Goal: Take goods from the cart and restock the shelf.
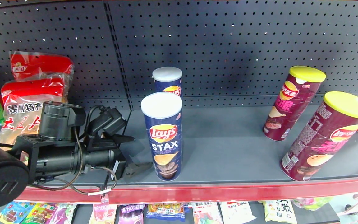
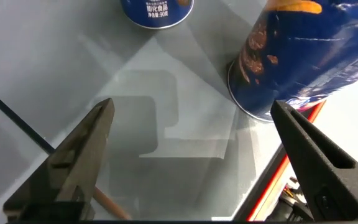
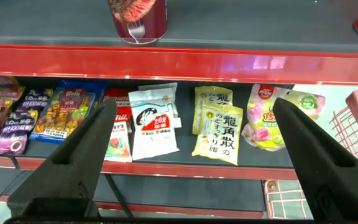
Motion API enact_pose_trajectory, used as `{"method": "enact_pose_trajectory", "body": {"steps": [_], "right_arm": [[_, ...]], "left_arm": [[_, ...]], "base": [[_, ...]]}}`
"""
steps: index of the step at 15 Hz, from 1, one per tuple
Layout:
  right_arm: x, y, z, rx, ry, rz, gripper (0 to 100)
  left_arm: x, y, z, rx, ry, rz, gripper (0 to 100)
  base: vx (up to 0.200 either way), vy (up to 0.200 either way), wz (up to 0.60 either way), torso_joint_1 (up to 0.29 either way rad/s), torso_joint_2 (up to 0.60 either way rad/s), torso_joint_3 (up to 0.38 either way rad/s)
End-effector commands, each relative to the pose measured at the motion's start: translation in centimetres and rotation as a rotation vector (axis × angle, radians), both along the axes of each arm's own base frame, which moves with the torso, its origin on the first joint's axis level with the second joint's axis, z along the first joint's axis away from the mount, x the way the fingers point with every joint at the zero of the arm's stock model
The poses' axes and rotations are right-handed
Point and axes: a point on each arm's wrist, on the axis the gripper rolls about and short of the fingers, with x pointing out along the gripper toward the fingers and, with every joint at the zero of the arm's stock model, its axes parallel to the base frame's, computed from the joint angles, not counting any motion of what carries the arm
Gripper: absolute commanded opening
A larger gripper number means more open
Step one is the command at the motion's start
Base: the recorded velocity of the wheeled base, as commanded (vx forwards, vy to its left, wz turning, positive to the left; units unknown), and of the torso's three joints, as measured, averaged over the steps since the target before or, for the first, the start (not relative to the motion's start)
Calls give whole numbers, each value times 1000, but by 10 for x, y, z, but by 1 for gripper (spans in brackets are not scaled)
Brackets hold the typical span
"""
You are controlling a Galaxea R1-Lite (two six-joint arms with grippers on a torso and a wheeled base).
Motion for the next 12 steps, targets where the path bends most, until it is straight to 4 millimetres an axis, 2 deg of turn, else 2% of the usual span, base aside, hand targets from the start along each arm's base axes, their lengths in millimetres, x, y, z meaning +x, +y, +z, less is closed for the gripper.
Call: {"method": "enact_pose_trajectory", "body": {"steps": [1,8,10,12], "right_arm": [[0,0,0,-1,4,0,100],[1,0,-1,-1,7,2,100],[1,0,0,-4,5,4,100],[0,0,1,-22,3,7,100]], "left_arm": [[1,0,-1,1,1,1,100],[-1,1,0,1,-1,4,100],[-14,14,2,6,-6,45,100],[-44,37,-1,4,-2,100,100]], "base": [[0,0,0,0,0,0],[0,0,0,0,0,0],[0,0,0,0,0,0],[0,0,0,0,0,0]]}}
